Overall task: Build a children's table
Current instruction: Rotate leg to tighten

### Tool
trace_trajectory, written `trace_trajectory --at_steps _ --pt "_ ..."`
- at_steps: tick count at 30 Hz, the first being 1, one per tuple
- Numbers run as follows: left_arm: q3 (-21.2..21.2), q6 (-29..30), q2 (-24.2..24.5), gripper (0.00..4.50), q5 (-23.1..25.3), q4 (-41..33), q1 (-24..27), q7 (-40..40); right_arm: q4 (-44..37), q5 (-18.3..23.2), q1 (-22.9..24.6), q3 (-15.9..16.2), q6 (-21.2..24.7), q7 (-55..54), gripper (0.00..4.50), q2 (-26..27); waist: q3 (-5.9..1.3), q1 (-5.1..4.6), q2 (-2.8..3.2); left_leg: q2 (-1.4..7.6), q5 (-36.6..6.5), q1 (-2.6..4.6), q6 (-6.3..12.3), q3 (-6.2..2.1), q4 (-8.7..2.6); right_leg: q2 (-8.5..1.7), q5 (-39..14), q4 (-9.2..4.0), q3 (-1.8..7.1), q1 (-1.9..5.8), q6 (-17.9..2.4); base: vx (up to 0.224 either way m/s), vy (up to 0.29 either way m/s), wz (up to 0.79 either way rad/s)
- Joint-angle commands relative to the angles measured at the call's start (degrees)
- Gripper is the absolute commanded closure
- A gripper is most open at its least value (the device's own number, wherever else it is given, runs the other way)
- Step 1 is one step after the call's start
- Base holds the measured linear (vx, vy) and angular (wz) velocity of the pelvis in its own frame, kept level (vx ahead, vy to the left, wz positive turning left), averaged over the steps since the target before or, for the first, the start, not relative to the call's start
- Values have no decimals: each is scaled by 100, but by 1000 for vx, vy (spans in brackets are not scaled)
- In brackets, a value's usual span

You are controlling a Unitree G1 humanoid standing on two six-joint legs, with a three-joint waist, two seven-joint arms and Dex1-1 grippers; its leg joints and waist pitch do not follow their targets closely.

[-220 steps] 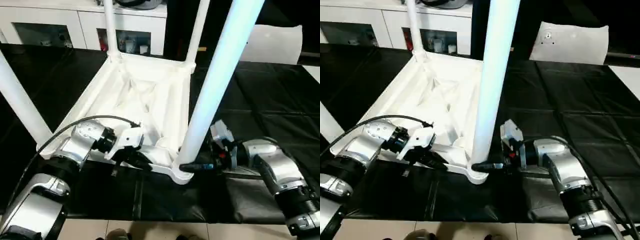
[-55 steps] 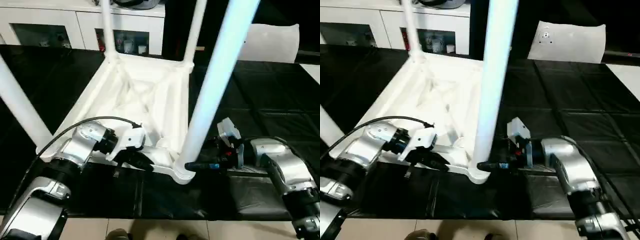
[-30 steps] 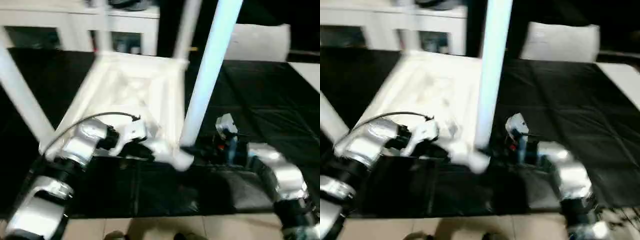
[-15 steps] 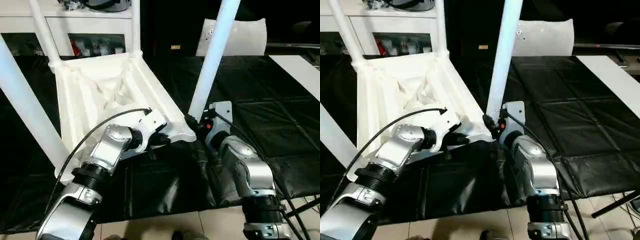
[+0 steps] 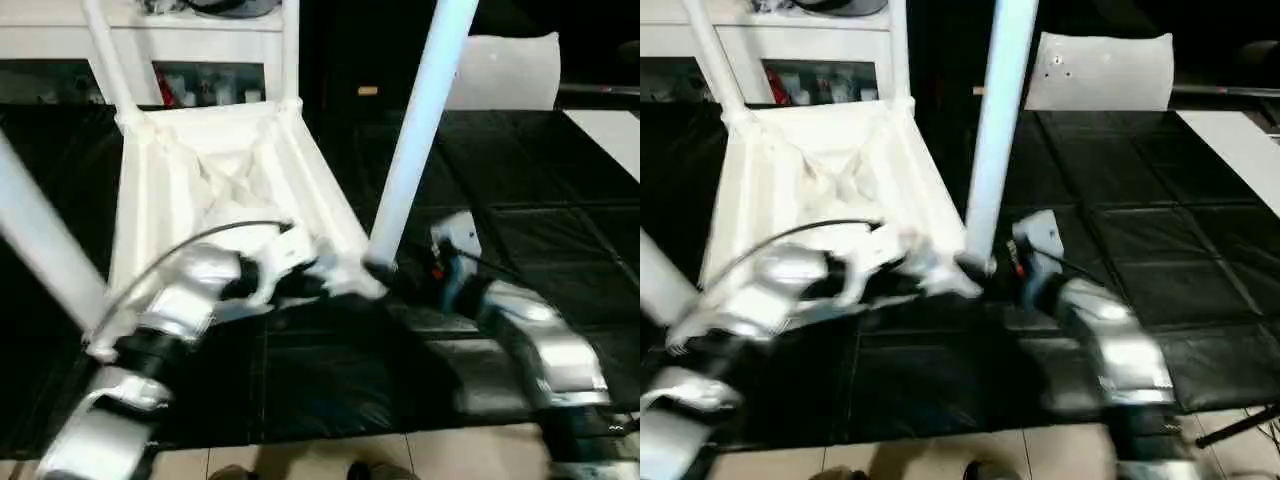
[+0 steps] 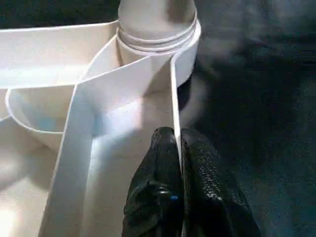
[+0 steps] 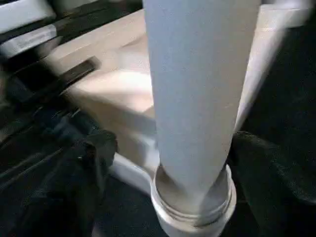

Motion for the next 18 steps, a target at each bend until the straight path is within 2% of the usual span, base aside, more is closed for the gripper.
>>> trace_trajectory --at_steps 1,2,3,5,7,11,12,16,17,18 --pt "-88 -344 -44 450 -306 -137 -118 -441 40 111 -63 147 -115 410 32 -128 -430 35 -29 334 -854 83 534 -72 -369 -403 -1494 -343 350 316 -1160 0 0 0" --pt "-88 -344 -44 450 -306 -137 -118 -441 40 111 -63 147 -115 410 32 -128 -426 42 -27 338 -828 81 536 -67 -372 -401 -1444 -337 359 313 -1187 0 0 0" --pt "-141 -543 108 450 -384 -34 -159 -850 152 186 -96 198 -273 931 32 -422 -431 75 -27 343 -796 81 528 -70 -375 -405 -1381 -321 358 325 -1229 0 0 0" --pt "-189 -630 201 450 -416 20 -186 -1105 220 229 -122 237 -373 1227 32 -561 -420 145 -29 338 -893 95 519 -55 -376 -422 -1436 -324 379 323 -1231 0 0 0" --pt "-284 -802 355 450 -428 109 -234 -1556 408 227 -205 312 -623 1648 32 -716 -415 149 -35 331 -1000 79 470 -55 -380 -423 -1589 -337 371 333 -1203 0 0 0" --pt "-331 -907 398 450 -441 171 -269 -1758 509 260 -253 373 -691 1867 32 -786 -414 181 -35 349 -1084 102 372 -55 -384 -431 -1860 -365 372 326 -1149 0 0 0" --pt "-384 -1014 429 450 -467 230 -309 -1972 611 318 -303 438 -692 2133 58 -856 -420 196 -39 351 -1052 98 368 -57 -385 -427 -1825 -354 369 331 -1150 0 0 0" --pt "-427 -1102 449 450 -474 279 -340 -2124 678 379 -346 503 -671 2353 78 -906 -432 248 -44 360 -979 89 381 -51 -375 -431 -1707 -328 371 337 -1186 0 0 0" --pt "-458 -1146 455 450 -470 301 -356 -2178 699 404 -367 550 -681 2463 104 -936 -434 278 -57 360 -929 86 394 -49 -375 -431 -1715 -324 367 344 -1172 0 0 0" --pt "-458 -1146 455 450 -470 301 -356 -2178 699 404 -367 550 -681 2463 110 -936 -431 288 -55 362 -923 87 396 -46 -374 -433 -1720 -323 371 340 -1165 0 0 0"
